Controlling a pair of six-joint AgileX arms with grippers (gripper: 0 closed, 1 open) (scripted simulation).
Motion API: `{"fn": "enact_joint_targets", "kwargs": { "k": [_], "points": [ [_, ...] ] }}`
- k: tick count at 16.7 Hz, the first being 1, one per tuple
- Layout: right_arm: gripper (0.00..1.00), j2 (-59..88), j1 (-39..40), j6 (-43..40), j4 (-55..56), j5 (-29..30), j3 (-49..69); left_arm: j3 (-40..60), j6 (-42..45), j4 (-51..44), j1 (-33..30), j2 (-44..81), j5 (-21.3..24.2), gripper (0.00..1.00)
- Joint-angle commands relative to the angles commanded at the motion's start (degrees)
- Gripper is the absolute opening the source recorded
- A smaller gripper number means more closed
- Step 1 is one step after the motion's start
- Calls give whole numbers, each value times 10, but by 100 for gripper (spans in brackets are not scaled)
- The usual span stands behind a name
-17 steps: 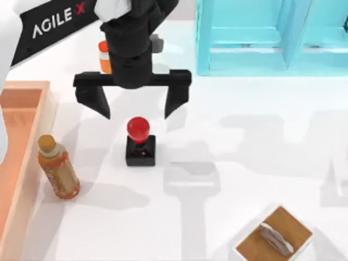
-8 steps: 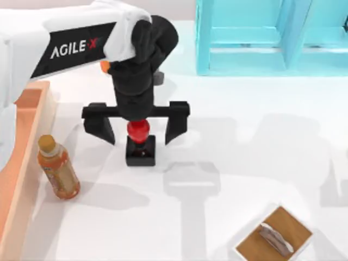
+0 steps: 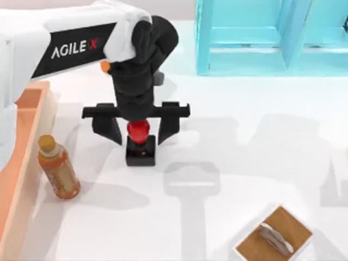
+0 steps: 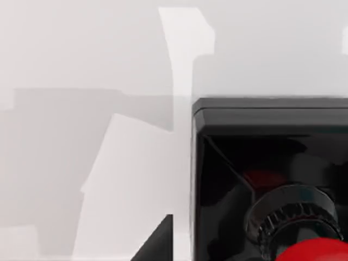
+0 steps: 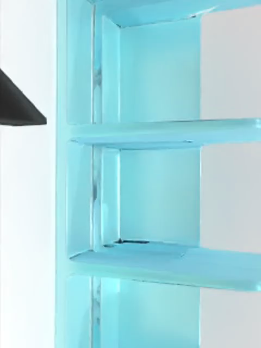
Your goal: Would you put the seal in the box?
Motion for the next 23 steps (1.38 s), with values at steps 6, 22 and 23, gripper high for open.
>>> {"fn": "enact_joint_targets", "kwargs": {
  "k": [6,22,23],
  "points": [
    [100,0,0,0,0,0,0,0,0,0,0,0,0,10],
    [100,0,0,0,0,0,0,85,1,-95,-4,-1,0,0],
    [100,0,0,0,0,0,0,109,0,-124,-4,-3,0,0]
  ]
}}
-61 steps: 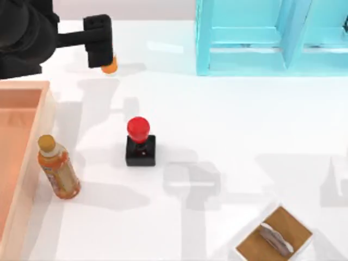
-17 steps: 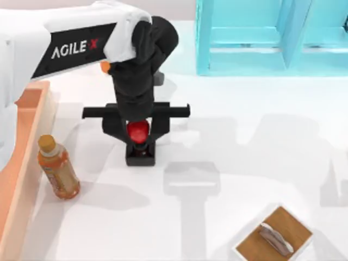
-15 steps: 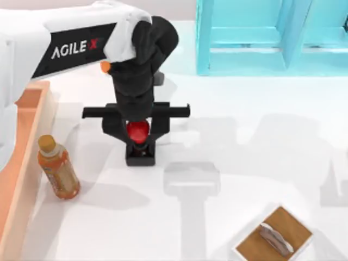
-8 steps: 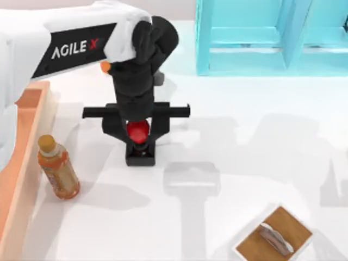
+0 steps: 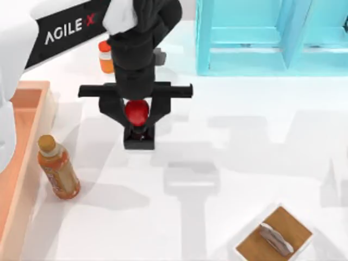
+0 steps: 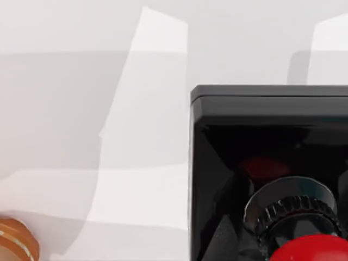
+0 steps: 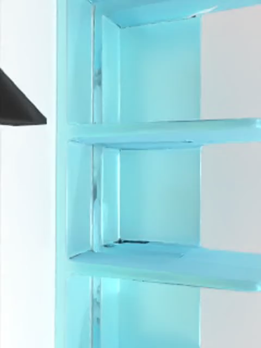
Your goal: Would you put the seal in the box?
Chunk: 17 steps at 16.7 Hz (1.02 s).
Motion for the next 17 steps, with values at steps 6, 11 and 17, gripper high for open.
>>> {"fn": "enact_joint_targets", "kwargs": {
  "k": [6,11,17],
  "points": [
    [100,0,0,0,0,0,0,89,-2,-93,3,-17,0,0],
    [100,0,0,0,0,0,0,82,7,-92,10,-22,0,0],
    [100,0,0,0,0,0,0,10,162,-94,167,-98,-1,0]
  ]
}}
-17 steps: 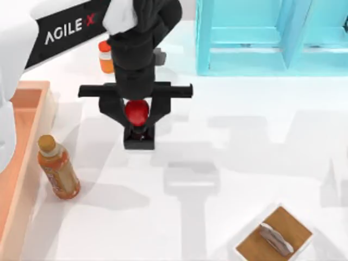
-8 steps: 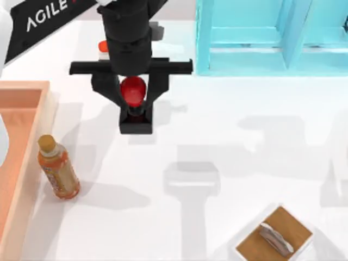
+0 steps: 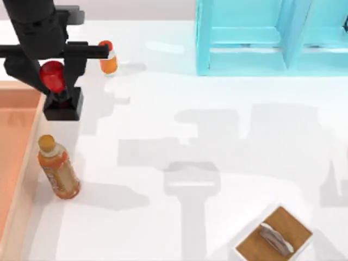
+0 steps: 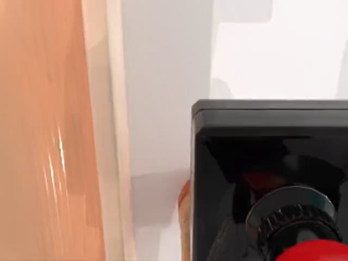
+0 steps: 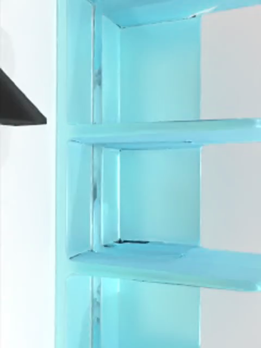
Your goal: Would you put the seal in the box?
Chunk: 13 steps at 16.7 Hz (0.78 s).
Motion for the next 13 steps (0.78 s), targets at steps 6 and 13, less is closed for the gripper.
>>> {"fn": "enact_joint_targets", "kwargs": {
  "k": [6,13],
  "points": [
    [100,0,0,0,0,0,0,-80,236,-2,239,-85,0,0],
    [100,0,0,0,0,0,0,-125,299,-2,302,-132,0,0]
  ]
}}
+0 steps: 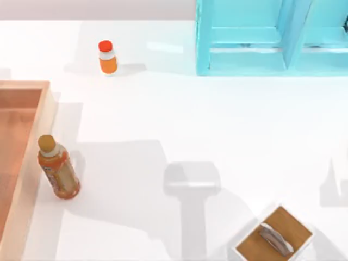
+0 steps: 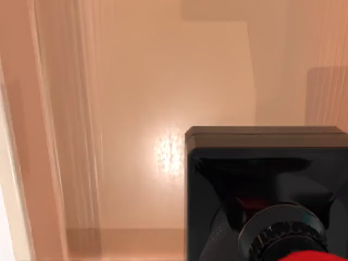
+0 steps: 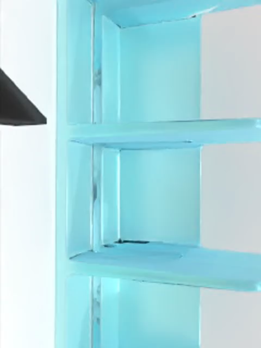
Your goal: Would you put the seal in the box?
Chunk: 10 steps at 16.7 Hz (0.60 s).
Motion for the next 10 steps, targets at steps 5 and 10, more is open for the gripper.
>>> {"fn": "enact_joint_targets", "kwargs": {
  "k": [5,10],
  "points": [
    [100,0,0,0,0,0,0,-40,1,42,-2,0,-1,0],
    [100,0,0,0,0,0,0,-139,2,140,1,0,0,0]
  ]
}}
